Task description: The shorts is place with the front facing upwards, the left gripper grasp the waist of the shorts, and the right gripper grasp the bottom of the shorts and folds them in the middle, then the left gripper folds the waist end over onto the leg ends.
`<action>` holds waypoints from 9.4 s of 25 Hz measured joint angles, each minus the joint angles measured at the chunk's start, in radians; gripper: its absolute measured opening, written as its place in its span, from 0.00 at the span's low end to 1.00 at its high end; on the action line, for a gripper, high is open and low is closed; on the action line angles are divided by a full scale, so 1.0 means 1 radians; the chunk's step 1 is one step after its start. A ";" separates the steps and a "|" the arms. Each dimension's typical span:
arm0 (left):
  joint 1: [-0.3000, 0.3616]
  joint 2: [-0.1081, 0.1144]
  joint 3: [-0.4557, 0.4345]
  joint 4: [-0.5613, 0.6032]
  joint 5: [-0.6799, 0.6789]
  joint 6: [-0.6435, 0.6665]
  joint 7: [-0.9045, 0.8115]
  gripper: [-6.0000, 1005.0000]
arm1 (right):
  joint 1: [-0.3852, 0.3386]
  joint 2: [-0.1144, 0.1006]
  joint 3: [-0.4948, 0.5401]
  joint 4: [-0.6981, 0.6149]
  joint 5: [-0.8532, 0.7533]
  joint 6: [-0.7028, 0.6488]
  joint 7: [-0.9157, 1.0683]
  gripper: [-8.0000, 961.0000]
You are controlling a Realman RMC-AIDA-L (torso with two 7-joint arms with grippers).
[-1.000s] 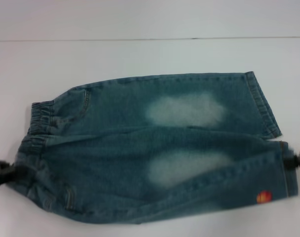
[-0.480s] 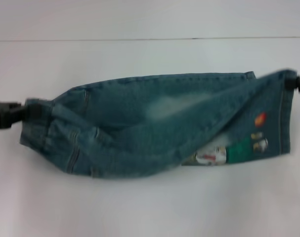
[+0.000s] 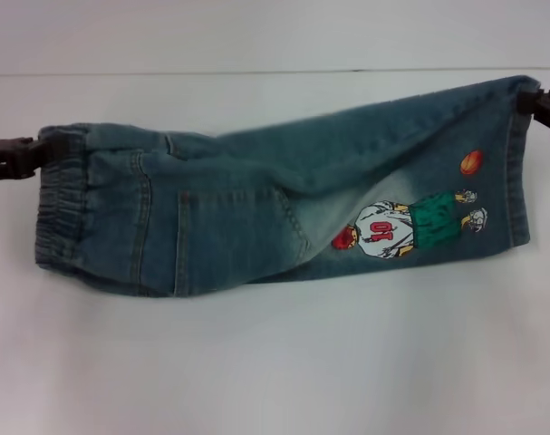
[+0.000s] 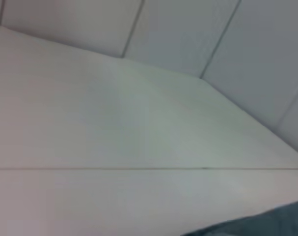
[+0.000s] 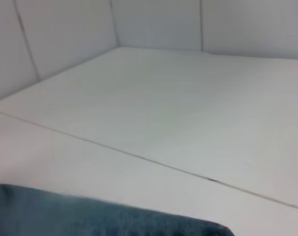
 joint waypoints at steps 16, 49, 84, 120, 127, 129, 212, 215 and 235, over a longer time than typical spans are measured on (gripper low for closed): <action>-0.015 -0.009 0.138 -0.071 -0.005 -0.202 -0.023 0.06 | 0.025 0.000 -0.098 0.183 0.026 0.263 -0.098 0.04; 0.032 0.002 0.385 -0.051 0.135 -0.439 0.000 0.73 | -0.038 -0.003 -0.125 0.205 0.065 0.322 -0.134 0.66; 0.279 0.018 -0.041 -0.259 -0.181 0.031 0.665 0.86 | -0.203 -0.002 0.155 0.475 0.322 -0.216 -0.747 0.70; 0.196 0.000 0.082 -0.304 -0.138 -0.169 0.662 0.49 | -0.217 -0.002 0.226 0.542 0.364 -0.235 -0.838 0.67; 0.179 0.006 0.082 -0.243 -0.140 -0.082 0.546 0.33 | -0.222 -0.002 0.382 0.627 0.364 -0.228 -0.934 0.65; 0.171 0.008 0.082 -0.214 -0.142 -0.052 0.497 0.26 | -0.219 -0.002 0.404 0.647 0.365 -0.217 -0.955 0.64; -0.277 -0.022 1.360 -0.161 -0.633 -0.833 -0.078 0.09 | -0.359 0.001 0.414 0.703 0.402 -0.301 -1.169 0.01; -0.270 -0.020 1.355 -0.160 -0.628 -0.815 -0.074 0.11 | -0.356 0.000 0.415 0.697 0.405 -0.302 -1.156 0.01; 0.109 -0.012 0.642 -0.296 -0.707 0.009 0.606 0.84 | -0.350 -0.002 0.401 0.445 0.242 -0.476 -0.861 0.14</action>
